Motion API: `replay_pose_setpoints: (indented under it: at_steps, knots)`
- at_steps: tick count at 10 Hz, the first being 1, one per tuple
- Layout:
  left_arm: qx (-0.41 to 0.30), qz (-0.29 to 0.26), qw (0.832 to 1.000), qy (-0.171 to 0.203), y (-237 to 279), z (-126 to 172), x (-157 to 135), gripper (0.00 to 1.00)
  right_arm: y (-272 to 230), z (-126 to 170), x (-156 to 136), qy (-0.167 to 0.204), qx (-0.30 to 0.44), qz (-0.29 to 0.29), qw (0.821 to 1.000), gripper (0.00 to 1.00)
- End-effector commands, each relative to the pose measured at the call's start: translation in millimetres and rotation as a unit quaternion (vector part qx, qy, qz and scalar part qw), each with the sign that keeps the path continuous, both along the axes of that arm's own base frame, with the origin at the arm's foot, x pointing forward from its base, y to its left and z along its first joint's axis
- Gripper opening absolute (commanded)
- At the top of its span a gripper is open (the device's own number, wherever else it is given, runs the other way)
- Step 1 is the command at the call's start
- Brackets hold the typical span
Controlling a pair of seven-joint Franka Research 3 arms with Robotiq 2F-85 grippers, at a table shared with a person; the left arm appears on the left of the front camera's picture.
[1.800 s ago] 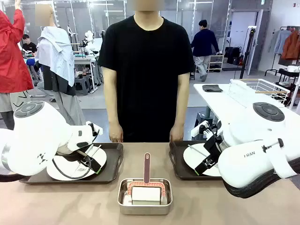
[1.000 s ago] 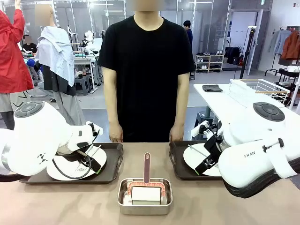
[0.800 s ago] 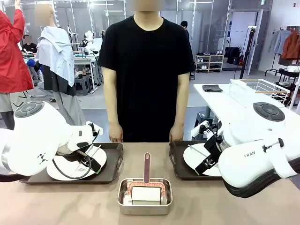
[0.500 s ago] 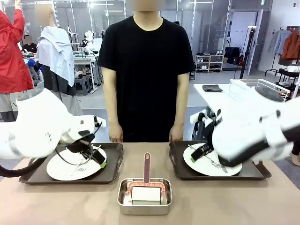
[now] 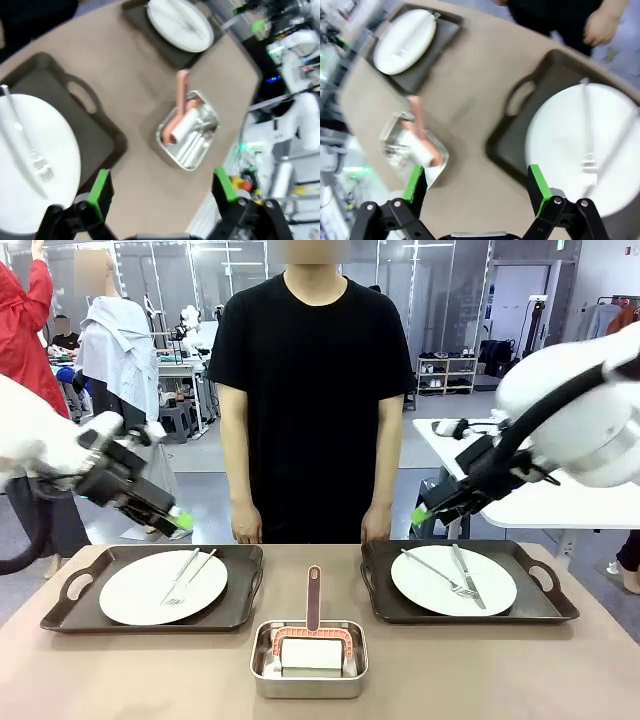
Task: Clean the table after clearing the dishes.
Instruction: When the left (or right) Handle tray is removed, use the left hand (or right hand) to clean the left (or right) side of the table with the Lint Roller.
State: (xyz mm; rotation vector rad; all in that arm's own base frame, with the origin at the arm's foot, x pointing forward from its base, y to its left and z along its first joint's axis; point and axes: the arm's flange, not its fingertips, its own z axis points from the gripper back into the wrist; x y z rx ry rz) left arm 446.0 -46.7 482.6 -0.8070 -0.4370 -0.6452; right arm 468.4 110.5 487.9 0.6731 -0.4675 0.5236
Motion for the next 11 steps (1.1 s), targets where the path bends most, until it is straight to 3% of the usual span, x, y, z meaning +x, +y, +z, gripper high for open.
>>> replay_pose_setpoints:
  at_steps: [1, 2, 4, 6, 7, 11]
  knots:
    - [-0.104, -0.012, 0.993, 0.048, 62.7, -14.2, 3.2, 1.00, -65.7, -14.4, 5.1, 0.108, 0.178, -0.011, 0.978, 1.00]
    - [-0.146, 0.007, 0.987, 0.063, 98.1, -18.7, -7.0, 1.00, -96.8, -19.1, -1.5, 0.124, 0.251, -0.015, 0.960, 1.00]
    - [-0.217, 0.039, 0.975, 0.042, 168.5, -26.5, -37.9, 1.00, -151.9, -27.7, -20.3, 0.149, 0.285, -0.042, 0.946, 1.00]
    - [-0.252, 0.095, 0.962, 0.041, 231.2, -34.7, -67.4, 1.00, -215.0, -28.7, -42.6, 0.134, 0.334, -0.094, 0.928, 1.00]
    - [-0.285, 0.130, 0.949, 0.021, 264.4, -38.2, -84.2, 1.00, -247.7, -33.2, -56.4, 0.137, 0.345, -0.125, 0.920, 1.00]
    - [-0.302, 0.196, 0.933, 0.004, 318.2, -49.6, -114.8, 1.00, -331.4, -46.5, -94.7, 0.124, 0.373, -0.238, 0.888, 1.00]
